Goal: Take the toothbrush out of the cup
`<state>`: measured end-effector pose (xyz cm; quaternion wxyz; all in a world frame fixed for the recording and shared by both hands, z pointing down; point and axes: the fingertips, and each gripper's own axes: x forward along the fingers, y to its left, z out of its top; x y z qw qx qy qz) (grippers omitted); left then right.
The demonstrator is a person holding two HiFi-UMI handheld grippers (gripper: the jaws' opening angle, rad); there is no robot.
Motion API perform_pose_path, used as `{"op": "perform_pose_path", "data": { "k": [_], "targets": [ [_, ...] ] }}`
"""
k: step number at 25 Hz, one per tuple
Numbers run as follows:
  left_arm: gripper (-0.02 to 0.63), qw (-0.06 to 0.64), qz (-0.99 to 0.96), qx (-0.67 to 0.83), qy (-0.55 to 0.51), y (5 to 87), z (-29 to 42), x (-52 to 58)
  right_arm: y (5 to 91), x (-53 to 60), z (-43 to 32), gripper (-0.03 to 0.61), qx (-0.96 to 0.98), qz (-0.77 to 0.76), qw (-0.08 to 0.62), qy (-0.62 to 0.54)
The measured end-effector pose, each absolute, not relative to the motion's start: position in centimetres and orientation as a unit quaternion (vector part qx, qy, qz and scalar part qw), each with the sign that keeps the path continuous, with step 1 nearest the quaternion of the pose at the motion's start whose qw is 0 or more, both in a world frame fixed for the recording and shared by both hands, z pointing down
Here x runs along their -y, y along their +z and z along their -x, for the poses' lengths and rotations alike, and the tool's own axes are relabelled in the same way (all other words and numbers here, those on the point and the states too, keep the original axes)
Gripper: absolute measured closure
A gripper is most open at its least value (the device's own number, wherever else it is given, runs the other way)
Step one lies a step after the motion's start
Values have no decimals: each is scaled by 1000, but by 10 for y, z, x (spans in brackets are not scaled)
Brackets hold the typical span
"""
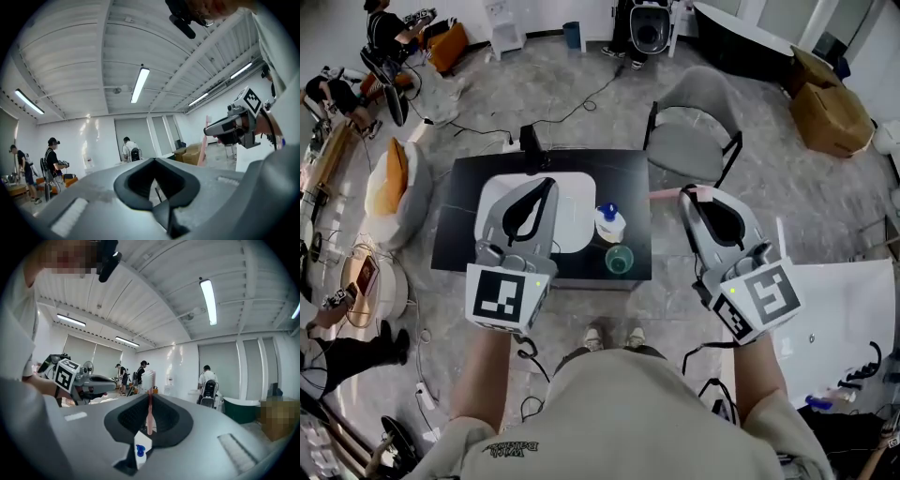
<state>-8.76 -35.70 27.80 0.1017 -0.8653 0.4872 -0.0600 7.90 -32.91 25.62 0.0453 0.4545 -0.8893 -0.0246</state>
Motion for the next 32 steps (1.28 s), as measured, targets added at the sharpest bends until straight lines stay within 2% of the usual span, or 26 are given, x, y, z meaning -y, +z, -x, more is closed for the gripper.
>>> {"op": "perform_pose_path", "data": {
  "k": [11,22,32],
  "targets": [
    [612,132,862,-485,-58,258,83,330,237,305,-96,555,876,-478,40,-50],
    [612,77,861,-497,-73,307,87,332,288,303,-100,556,885,-459,74,16],
    [612,68,859,-502,-73,312,85,333,292,305,-96,555,890,-448,78,15]
  ]
}}
